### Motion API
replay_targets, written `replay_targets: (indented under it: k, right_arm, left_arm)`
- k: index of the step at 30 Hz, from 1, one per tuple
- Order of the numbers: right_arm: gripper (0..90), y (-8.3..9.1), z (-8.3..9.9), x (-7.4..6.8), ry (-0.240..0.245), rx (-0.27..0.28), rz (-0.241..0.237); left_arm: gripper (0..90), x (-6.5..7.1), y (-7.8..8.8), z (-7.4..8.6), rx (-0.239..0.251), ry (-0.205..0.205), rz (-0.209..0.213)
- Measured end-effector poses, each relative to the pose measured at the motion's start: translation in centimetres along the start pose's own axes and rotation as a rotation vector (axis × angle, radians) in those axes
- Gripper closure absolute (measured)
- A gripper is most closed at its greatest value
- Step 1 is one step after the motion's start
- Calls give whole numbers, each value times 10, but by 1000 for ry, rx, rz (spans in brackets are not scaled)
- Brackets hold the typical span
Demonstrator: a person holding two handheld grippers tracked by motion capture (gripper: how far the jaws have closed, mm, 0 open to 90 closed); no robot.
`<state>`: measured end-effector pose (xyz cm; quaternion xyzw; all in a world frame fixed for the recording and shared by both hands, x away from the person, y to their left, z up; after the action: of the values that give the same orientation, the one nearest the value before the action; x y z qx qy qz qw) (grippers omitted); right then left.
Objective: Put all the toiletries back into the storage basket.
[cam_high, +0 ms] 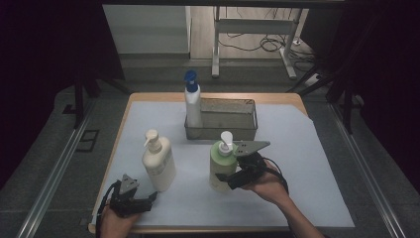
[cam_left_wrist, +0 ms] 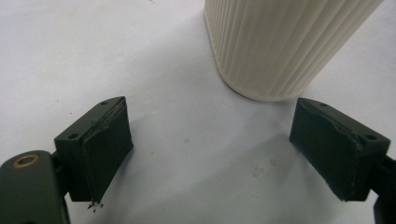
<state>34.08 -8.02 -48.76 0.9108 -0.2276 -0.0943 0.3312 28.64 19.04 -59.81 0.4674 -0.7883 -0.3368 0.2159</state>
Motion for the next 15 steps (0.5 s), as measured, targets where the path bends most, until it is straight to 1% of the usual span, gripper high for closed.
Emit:
replay_targets:
  k: [3, 8, 15]
  right_arm:
    - [95, -3, -2, 0, -3, -1, 4]
    - [109, -7, -5, 0, 12, 1, 18]
    - [123, -5, -4, -1, -6, -7, 41]
  left_arm:
    - [123, 0, 0, 0, 0, 0, 0]
    - [123, 0, 0, 0, 0, 0, 0]
    - [123, 0, 0, 0, 0, 0, 0]
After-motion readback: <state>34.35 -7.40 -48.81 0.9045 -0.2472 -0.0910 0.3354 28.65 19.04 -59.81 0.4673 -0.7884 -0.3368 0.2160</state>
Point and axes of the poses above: each handheld gripper's, and its own axes: y roughly backward along the jaws, z roughly out of its underside, x roughly to its right, the point moved 10 cm from there along -y, roughly forward along the jaws, and after that the axes turned 3 degrees about -x, right-handed, at the moved point
